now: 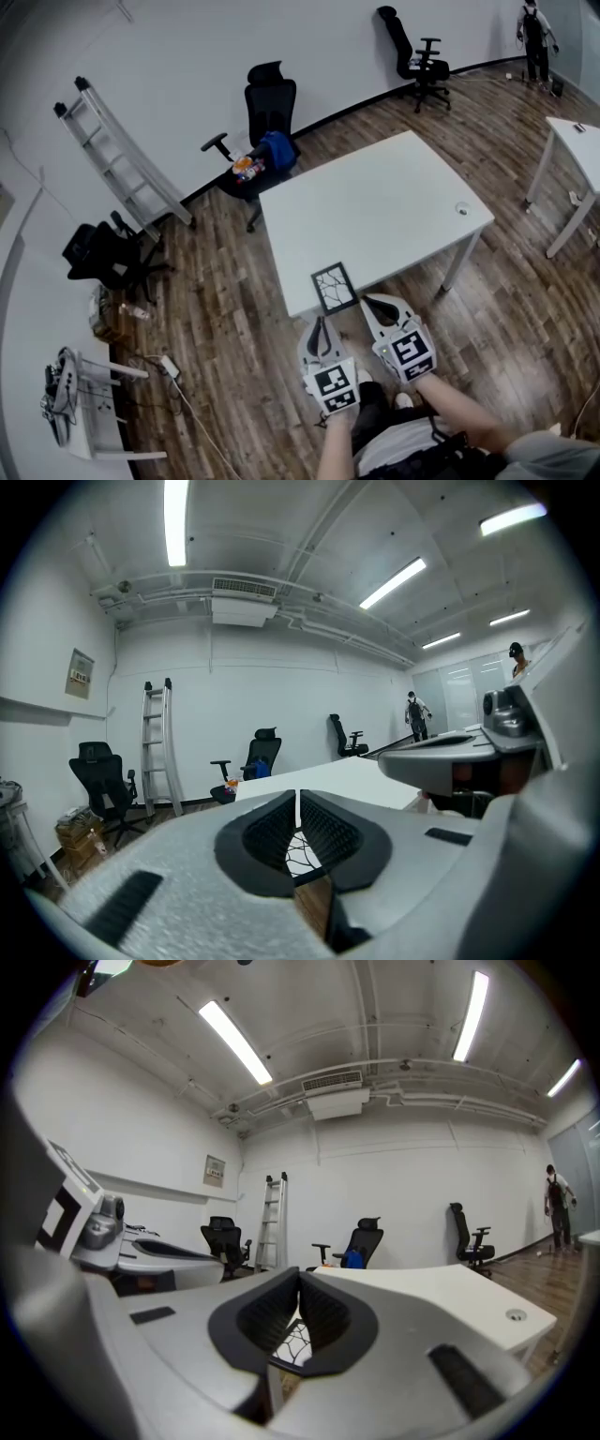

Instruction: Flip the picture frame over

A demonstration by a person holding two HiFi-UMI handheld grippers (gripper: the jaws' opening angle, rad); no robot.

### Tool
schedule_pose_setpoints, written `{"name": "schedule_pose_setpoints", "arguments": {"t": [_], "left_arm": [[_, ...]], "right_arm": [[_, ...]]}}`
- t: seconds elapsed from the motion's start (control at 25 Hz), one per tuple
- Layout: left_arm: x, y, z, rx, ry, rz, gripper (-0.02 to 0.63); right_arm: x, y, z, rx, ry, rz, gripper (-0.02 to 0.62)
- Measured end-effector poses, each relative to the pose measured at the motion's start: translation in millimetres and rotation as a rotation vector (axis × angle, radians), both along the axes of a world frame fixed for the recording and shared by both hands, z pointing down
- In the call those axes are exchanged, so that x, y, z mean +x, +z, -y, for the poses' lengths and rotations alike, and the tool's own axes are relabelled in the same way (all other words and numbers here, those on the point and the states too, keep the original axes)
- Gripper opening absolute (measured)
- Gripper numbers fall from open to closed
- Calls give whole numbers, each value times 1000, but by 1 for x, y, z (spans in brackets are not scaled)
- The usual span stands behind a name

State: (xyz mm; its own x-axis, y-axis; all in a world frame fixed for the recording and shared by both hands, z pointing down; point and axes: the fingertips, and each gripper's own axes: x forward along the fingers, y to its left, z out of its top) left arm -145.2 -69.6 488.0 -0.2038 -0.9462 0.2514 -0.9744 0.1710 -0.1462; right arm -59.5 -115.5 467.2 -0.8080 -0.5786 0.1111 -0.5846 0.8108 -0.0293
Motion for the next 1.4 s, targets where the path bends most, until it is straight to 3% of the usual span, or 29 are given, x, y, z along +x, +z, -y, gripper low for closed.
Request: {"name": "schedule_pose_setpoints", "arguments": {"t": [0.36, 0.44, 0.72, 0.88, 1.12, 1.4], "left_arm": [[-64, 65, 56, -136, 50, -64, 3], [-72, 85, 63, -174, 73, -114, 3], [-97, 154, 79, -312, 135, -329, 128], [-92, 182, 78, -383, 176, -456, 164], [-82, 212, 75, -467, 203, -616, 172], [-72, 224, 81, -483, 171, -797, 172]], "right_arm": [[-46, 55, 58, -89, 76, -95, 5], [-54, 71, 66, -128, 92, -112, 5], [-68, 122, 97, -242, 164, -177, 6], [-67, 144, 106, -290, 201, -213, 6], [-68, 165, 108, -299, 211, -281, 6], [-55, 186, 108, -354, 193, -316, 6]]}}
